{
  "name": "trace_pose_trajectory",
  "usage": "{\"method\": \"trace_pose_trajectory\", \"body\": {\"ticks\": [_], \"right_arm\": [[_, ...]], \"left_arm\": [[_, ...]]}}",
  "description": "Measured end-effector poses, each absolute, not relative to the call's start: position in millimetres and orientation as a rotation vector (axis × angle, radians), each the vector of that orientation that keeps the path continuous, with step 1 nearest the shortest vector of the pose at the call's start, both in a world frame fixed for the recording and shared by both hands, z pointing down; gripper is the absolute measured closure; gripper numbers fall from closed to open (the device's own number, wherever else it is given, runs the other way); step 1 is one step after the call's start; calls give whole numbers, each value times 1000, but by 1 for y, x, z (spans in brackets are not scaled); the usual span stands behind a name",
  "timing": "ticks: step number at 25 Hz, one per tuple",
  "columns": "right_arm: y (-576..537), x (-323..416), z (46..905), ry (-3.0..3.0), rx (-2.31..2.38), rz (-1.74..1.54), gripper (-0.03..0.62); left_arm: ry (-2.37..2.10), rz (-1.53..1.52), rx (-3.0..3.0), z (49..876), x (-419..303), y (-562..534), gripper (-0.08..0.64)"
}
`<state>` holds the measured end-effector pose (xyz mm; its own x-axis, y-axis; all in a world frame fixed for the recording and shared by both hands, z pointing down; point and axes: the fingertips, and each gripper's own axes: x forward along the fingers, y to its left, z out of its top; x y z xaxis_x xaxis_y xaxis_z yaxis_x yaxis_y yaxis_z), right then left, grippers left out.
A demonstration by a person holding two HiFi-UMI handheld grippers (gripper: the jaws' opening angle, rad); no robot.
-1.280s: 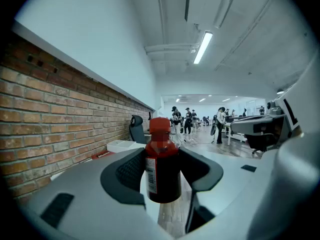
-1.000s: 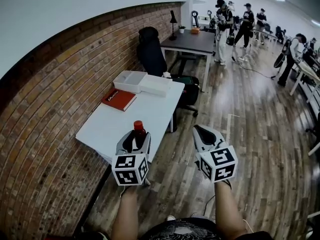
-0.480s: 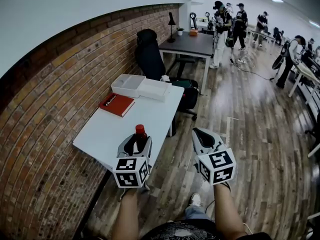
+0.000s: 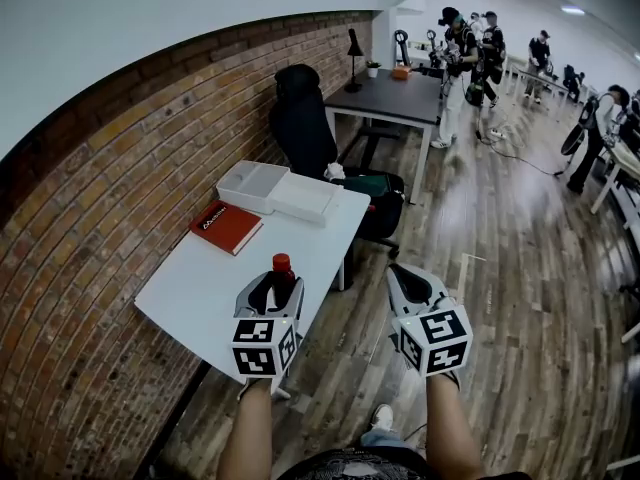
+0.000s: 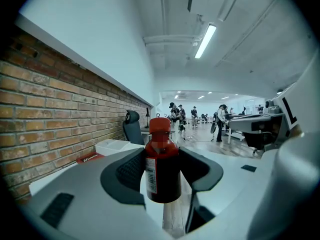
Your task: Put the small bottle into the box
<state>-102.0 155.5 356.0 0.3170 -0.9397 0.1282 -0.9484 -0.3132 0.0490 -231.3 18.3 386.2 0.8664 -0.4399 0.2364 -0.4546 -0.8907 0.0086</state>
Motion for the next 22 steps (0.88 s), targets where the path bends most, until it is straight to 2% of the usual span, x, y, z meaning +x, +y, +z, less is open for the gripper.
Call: {"method": "trace_pose_trajectory", "body": {"ticks": [11,22], "right_arm": [[106,-6,358,-1892,2363,130,571],[68,53,374,-1994,2260,175,571]], "left_arm": [[-866,379,2921,386,-150,-21,330],[-964,442,2860,404,-91,-45,330]]}}
